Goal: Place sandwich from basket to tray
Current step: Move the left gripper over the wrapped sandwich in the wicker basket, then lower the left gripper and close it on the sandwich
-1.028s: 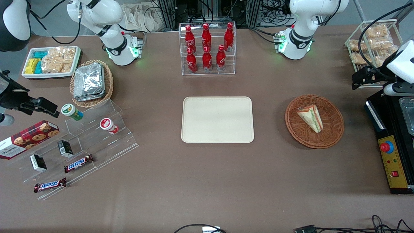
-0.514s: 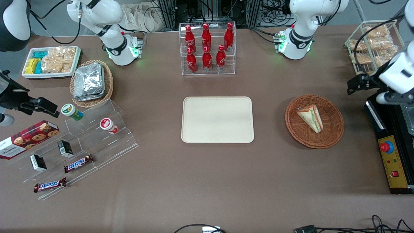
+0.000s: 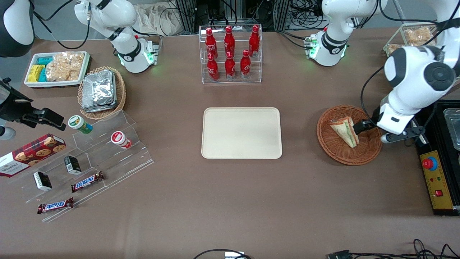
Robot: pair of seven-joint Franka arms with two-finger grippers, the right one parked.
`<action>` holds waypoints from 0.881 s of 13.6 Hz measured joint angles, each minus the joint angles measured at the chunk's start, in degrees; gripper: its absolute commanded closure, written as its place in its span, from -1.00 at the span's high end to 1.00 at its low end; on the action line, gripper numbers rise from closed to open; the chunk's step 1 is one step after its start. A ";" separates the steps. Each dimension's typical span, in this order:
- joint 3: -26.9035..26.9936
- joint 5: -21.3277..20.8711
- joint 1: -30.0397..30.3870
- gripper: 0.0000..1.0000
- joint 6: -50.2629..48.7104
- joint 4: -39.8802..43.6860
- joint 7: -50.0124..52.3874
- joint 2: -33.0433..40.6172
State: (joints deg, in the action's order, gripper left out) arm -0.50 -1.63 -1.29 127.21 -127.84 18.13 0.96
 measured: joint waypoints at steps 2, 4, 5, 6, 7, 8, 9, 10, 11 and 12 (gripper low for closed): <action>0.00 0.01 0.00 1.00 5.15 -4.22 3.06 0.11; 0.00 0.01 0.00 1.00 10.64 -8.72 5.37 0.07; 0.00 0.03 0.00 1.00 12.99 -10.78 6.28 0.02; 0.00 0.03 0.01 1.00 15.05 -12.65 7.33 -0.12; 0.00 0.04 0.02 1.00 16.76 -14.17 8.21 -0.40; 0.00 0.06 0.03 1.00 18.40 -15.41 9.05 -0.82; 0.01 0.07 0.05 1.00 20.21 -16.50 9.78 -1.29; 0.01 0.08 0.07 1.00 22.12 -17.45 10.14 -1.84; 0.01 0.12 0.07 1.00 23.86 -18.24 10.30 -2.50; 0.01 0.16 0.07 1.00 25.27 -18.79 10.40 -3.27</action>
State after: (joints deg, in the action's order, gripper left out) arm -0.49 -1.46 -1.22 152.48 -146.63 28.52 -2.32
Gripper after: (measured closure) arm 0.000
